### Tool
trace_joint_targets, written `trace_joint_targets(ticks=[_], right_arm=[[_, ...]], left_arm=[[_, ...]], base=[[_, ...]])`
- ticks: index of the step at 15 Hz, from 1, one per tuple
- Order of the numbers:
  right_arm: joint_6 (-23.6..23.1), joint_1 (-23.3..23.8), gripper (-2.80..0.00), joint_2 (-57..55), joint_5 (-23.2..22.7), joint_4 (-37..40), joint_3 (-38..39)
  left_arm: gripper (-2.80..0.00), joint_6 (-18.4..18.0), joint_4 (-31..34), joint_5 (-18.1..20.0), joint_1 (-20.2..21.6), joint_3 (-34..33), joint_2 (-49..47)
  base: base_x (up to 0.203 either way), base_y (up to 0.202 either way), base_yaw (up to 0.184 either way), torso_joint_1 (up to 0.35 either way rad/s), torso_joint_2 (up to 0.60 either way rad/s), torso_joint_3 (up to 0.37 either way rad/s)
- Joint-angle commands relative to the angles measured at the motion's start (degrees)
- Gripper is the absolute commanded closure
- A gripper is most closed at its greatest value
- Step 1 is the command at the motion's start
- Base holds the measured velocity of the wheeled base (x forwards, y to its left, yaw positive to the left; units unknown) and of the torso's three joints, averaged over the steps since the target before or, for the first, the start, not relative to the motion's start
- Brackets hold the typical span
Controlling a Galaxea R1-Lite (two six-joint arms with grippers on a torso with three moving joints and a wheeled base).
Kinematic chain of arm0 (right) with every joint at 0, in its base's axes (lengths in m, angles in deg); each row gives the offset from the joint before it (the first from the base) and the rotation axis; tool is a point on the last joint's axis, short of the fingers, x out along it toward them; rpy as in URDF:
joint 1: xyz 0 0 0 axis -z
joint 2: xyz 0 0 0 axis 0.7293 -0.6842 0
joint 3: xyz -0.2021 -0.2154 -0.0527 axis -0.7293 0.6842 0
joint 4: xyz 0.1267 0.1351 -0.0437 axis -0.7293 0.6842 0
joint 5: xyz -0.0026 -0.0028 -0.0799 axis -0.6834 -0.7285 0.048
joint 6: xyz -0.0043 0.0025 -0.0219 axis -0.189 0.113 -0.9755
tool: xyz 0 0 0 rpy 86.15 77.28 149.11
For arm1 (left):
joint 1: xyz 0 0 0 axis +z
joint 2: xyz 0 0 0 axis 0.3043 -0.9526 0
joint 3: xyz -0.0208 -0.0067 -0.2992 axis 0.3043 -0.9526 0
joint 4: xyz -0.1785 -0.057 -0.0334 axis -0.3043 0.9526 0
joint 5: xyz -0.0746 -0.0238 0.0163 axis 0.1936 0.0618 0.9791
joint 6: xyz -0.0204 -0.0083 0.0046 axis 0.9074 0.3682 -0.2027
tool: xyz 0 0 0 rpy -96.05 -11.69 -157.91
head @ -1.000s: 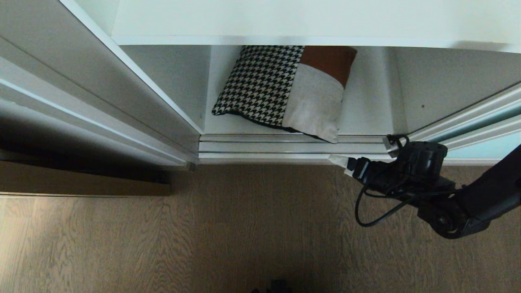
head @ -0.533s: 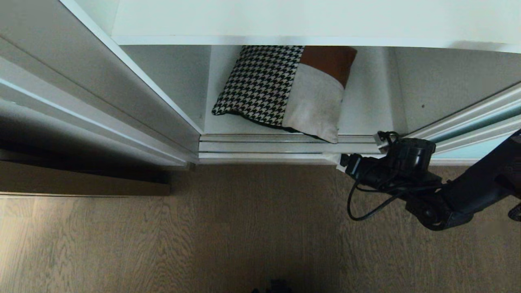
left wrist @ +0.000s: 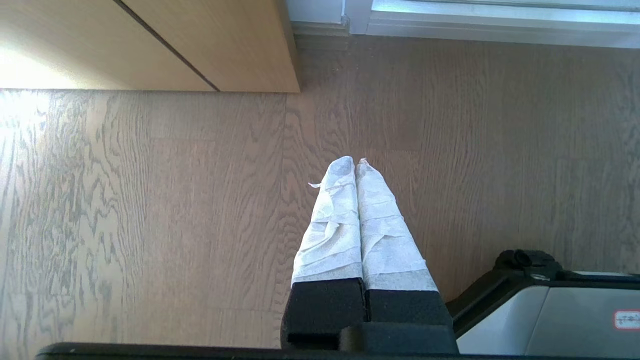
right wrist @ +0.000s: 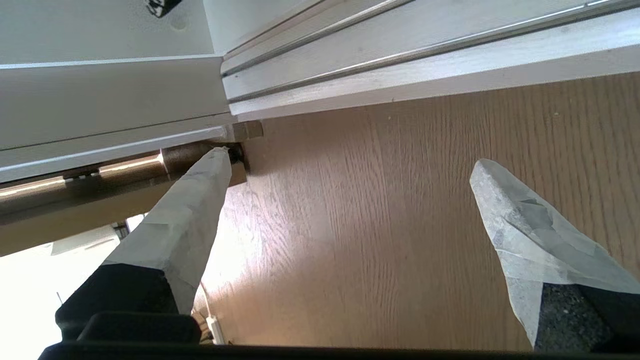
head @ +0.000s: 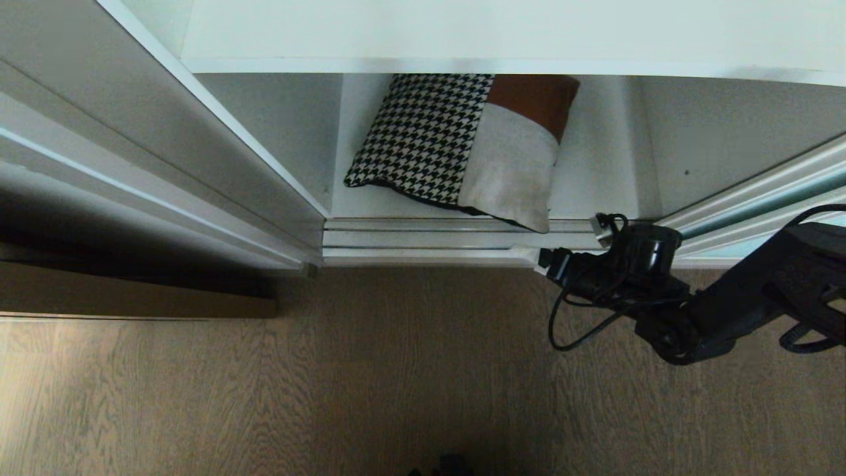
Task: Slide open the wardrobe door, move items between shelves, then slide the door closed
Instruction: Place the pillow on the higher shelf
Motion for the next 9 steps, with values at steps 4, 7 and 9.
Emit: trace_joint_targets(ticks=[4,7,9], right_arm=[[0.07,-0.41,-2.8,-4.31,-0.11,0.3,-6.35],[0.2,-0.36,-2.8,-6.55,-0.12,1.58,-10.96],[0.42,-0.03,-2.8,-6.88,-0.22,1.87,-11.84]], left_arm=[[0.0,0.02,0.0,0.0,0.0,-0.09,0.0],[0.0,0.02,0.0,0.0,0.0,-0.09,0.0],[0.0,0.02,0.0,0.0,0.0,-0.09,0.0]], base=[[0.0,0.0,0.0,0.0,0.0,0.0],[0.0,0.0,0.0,0.0,0.0,0.0],[0.0,0.0,0.0,0.0,0.0,0.0]])
